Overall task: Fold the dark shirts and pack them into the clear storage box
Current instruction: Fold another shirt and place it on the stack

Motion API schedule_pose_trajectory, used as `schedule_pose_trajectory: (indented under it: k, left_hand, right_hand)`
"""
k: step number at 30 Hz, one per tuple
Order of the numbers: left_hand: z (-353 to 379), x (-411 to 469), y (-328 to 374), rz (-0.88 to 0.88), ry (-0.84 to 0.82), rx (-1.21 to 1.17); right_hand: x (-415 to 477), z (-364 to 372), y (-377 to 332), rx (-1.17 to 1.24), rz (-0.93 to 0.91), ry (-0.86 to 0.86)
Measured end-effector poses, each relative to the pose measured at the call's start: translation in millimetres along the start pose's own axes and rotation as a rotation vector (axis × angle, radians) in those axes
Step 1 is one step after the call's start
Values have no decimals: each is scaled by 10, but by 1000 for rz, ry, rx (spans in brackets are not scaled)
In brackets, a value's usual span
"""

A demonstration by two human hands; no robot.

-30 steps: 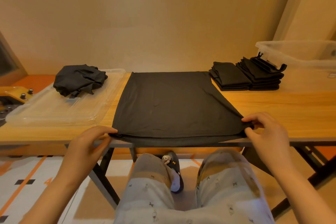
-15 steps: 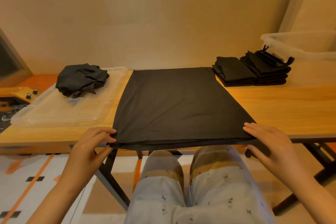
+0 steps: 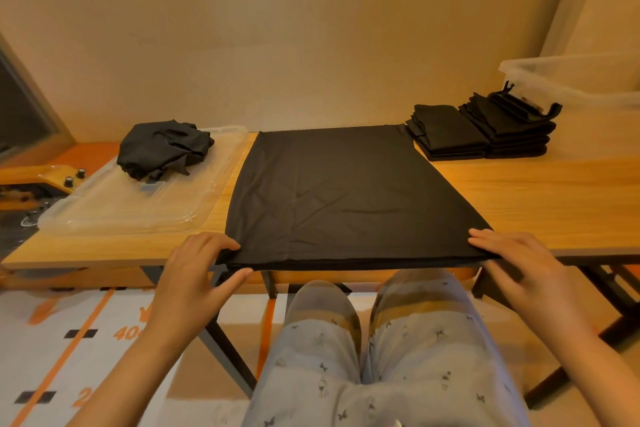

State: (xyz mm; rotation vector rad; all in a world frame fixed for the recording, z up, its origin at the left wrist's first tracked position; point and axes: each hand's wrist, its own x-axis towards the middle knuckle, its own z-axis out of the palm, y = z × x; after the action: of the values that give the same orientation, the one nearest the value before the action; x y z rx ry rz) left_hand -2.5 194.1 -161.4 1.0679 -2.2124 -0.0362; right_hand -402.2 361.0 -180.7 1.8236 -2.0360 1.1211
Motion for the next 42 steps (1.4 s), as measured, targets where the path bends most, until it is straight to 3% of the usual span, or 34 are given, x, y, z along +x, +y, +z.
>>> schedule_pose_trajectory:
  k: [9,15,24,30,33,36,42]
  left_hand:
    - [143,22,254,-245,204,26]
    - [221,137,359,-381,228,-180]
    - [-131,-34,171,-290,381,-90]
    - [-134,-269,-67,-12,137,-19]
    - [-150,-317,-168,96,96,44]
    - [-160,-325,-179,133,21,67]
    - [-161,-194,-63,166,50,112]
  right_hand:
    - [-11,29,19,45,4,36]
    - [-22,73,21,55,22,72]
    - [-29,81,29,53,36,96]
    - [-35,45,45,35,33,82]
    - [-48,17,56,14,27,69]
    - [-58,12,53,-3,22,63]
    - [-52,1,16,-13,36,64]
